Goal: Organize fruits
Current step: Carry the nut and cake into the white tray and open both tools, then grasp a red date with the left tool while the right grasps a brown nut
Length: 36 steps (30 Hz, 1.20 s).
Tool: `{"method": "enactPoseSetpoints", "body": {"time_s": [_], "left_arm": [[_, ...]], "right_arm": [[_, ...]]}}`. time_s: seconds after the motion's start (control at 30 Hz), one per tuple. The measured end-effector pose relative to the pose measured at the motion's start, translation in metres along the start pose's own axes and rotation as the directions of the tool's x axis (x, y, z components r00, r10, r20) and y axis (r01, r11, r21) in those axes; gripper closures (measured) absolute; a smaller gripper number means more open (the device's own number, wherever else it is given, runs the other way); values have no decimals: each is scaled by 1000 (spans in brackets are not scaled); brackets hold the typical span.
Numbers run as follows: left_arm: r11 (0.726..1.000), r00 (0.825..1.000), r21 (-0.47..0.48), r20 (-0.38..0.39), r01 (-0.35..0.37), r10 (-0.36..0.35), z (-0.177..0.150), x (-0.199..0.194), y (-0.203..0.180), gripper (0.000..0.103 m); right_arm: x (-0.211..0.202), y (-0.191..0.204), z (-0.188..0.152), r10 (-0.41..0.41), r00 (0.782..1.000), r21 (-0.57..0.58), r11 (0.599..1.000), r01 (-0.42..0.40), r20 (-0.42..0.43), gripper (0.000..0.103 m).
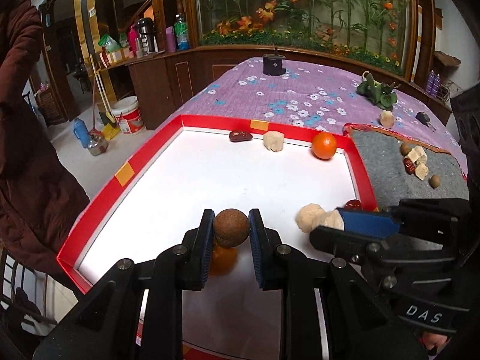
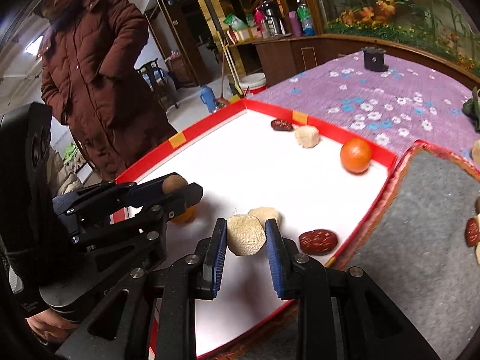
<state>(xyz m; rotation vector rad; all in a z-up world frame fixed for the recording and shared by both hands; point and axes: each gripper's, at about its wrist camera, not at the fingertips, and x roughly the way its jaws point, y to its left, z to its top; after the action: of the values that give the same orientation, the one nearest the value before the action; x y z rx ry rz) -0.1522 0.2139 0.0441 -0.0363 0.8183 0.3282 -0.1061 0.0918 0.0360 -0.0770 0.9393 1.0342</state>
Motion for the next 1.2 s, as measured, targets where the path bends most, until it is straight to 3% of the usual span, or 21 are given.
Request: {"method": "enactPoseSetpoints", "body": {"time_s": [0.23,0.3,0.47,0.53,1.2], "left_arm": [[1000,1000,-12,-6,-6,6,5,1,1,82],[1000,1000,-16,-5,-3,3,6,0,1,82],[999,999,-5,26,-43,43,8,-7,-1,60],[998,997,5,44,-60,60,10,-12,-4,56],[992,991,100,119,-74,62,32,-38,-45,54]], "right_arm": [[-3,4,0,-33,999,-24,999,33,11,73],[-7,4,1,-37,999,-29,999,38,23,68],[-22,1,3,-52,996,-29,998,55,77,68],[-27,-2,4,-52,995,-19,998,54,86,67],[-108,-90,-8,-159,966,193,974,120,205,67]]}}
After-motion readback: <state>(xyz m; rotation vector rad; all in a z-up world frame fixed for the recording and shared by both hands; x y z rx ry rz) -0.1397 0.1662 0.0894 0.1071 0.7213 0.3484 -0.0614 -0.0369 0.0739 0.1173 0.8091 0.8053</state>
